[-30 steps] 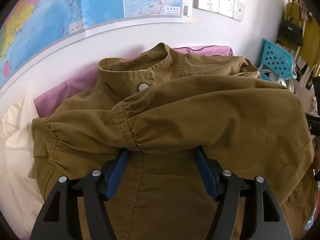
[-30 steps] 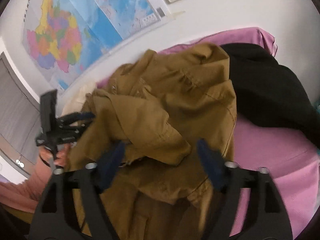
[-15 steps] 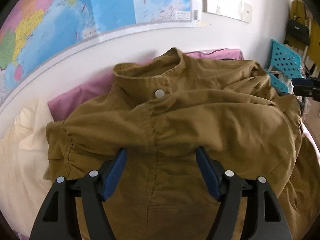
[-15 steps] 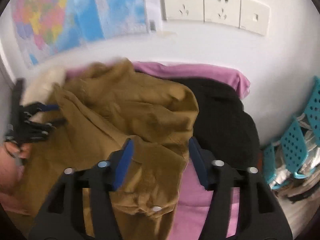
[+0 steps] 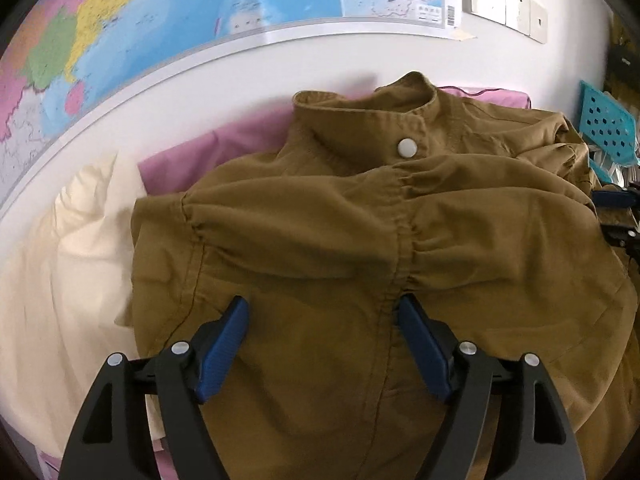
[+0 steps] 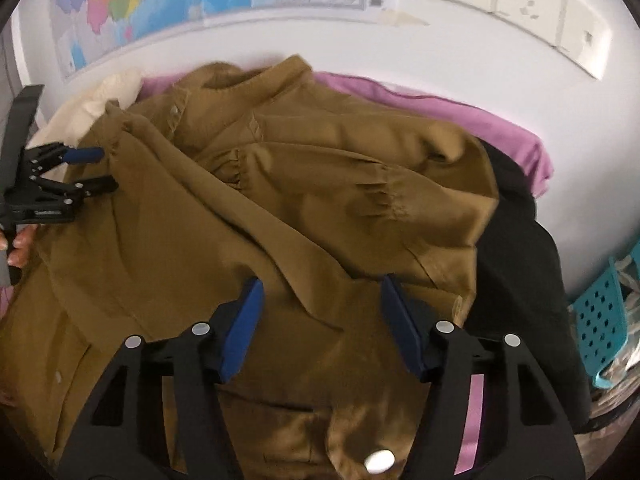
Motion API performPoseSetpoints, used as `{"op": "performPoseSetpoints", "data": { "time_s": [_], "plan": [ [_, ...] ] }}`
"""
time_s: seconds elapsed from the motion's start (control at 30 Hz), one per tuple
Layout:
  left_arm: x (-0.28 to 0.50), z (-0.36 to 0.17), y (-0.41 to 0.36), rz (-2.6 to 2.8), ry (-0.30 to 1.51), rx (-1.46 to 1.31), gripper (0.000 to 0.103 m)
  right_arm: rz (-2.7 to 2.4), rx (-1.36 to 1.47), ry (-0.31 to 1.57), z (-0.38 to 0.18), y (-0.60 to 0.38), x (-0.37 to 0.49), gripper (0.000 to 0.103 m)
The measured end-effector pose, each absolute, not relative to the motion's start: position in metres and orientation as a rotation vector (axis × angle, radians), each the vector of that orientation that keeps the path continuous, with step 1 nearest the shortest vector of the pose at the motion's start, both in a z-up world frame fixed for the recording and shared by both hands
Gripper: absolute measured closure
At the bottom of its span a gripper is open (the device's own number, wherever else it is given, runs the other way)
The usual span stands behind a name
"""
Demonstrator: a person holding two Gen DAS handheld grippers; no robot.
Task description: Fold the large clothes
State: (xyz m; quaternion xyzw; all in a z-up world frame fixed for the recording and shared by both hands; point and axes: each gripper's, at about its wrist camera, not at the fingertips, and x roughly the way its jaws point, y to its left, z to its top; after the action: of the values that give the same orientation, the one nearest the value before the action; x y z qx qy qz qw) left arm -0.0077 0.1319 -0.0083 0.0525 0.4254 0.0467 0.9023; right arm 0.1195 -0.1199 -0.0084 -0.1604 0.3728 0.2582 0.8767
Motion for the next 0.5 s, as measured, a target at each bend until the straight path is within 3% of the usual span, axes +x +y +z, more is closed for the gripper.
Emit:
{"op": "performPoseSetpoints", "data": {
  "time_s": [0.1,0.17,0.23,0.3,0.33,0.37,0.5],
  "plan": [
    [-0.014,-0.006,0.134,0.106,0.87,0.116,0.027,0.638,-0.232,0.713,0.01,-0.122,0.113,0.044],
    [-0.016,-0.005,0.136,0.106,0.865,0.111,0.027,0.652,-0.292,0.682,0.012,-0.107,0.109,0.039],
    [-0.019,-0.005,0.134,0.106,0.854,0.117,0.027,0.643,-0.38,0.7,0.001,-0.087,0.113,0.041],
    [-0.022,-0.004,0.133,0.108,0.843,0.118,0.027,0.623,-0.44,0.732,-0.014,-0.07,0.12,0.058],
    [-0.024,-0.003,0.132,0.105,0.836,0.119,0.027,0.601,-0.476,0.741,-0.021,-0.062,0.126,0.082],
    [-0.027,0.0,0.132,0.101,0.825,0.117,0.027,0.587,-0.489,0.743,-0.024,-0.057,0.131,0.091],
    [-0.044,0.011,0.139,0.096,0.783,0.1,0.027,0.541,-0.445,0.724,-0.023,-0.051,0.147,0.092]
  ]
}}
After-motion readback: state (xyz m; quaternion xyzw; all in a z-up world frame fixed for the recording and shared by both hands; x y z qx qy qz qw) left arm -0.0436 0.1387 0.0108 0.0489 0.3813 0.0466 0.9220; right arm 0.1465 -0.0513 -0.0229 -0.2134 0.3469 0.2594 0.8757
